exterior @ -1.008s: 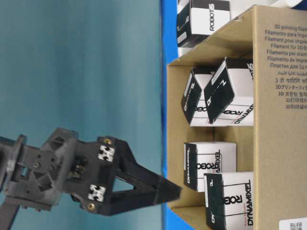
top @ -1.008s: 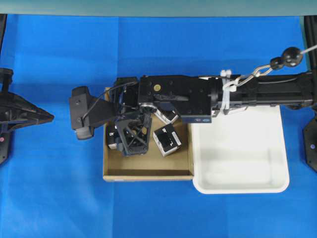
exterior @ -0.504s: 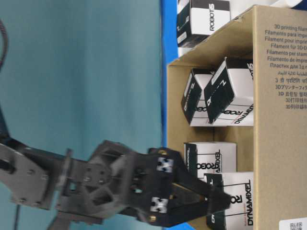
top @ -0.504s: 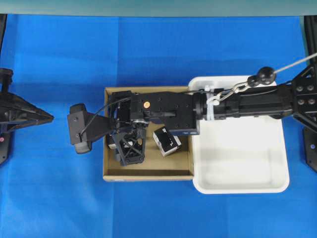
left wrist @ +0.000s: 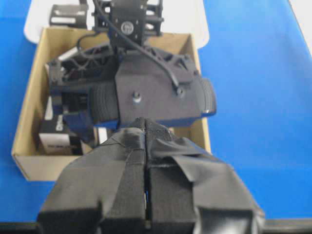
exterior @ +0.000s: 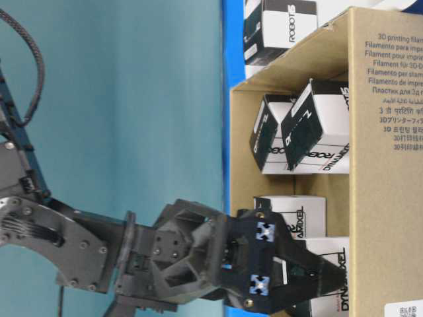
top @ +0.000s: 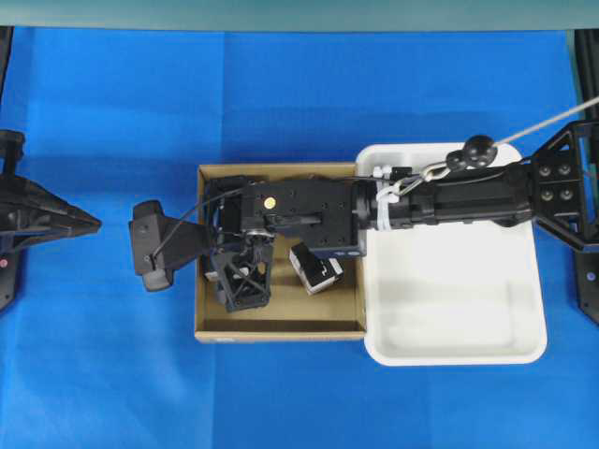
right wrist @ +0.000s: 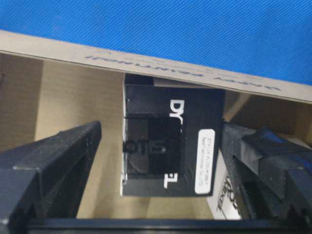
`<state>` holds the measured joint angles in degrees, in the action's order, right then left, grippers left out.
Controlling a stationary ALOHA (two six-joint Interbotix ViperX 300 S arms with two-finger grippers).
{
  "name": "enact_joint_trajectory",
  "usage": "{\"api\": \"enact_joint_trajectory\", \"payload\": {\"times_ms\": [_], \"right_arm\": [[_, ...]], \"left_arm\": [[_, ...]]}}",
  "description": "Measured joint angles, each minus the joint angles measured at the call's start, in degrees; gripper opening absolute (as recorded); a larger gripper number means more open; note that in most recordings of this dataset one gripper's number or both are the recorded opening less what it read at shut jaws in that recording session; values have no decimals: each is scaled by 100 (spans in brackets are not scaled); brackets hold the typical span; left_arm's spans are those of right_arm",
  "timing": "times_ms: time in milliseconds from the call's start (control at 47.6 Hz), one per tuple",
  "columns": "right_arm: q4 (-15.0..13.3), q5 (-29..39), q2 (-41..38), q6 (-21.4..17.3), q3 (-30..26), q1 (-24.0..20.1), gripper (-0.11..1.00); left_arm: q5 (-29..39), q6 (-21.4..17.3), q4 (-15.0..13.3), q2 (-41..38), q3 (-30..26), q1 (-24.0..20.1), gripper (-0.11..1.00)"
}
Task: Pick a box that is randomly placed inside the cardboard box.
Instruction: 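Lower the right gripper and close it on the black-and-white DYNAMIXEL cube, then lift the held cube out of the box and carry it right over the tray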
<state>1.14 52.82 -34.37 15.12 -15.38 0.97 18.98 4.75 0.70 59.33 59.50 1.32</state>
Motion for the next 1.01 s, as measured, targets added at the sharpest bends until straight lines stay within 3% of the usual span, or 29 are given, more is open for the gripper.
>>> {"api": "enact_joint_trajectory", "payload": {"times_ms": [483, 588, 714, 1008], "right_arm": [[0, -114, -158, -35, 0, 0, 98], [0, -105, -149, -35, -9, -9, 88], [0, 53, -132, -35, -62, -9, 62], [53, 756, 149, -53, -387, 9, 62]], "left_arm": [[0, 0, 0, 9, 9, 0, -7], [-9, 0, 9, 0, 0, 0, -7], [0, 0, 0, 9, 0, 0, -7], [0, 0, 9, 9, 0, 0, -7]]}}
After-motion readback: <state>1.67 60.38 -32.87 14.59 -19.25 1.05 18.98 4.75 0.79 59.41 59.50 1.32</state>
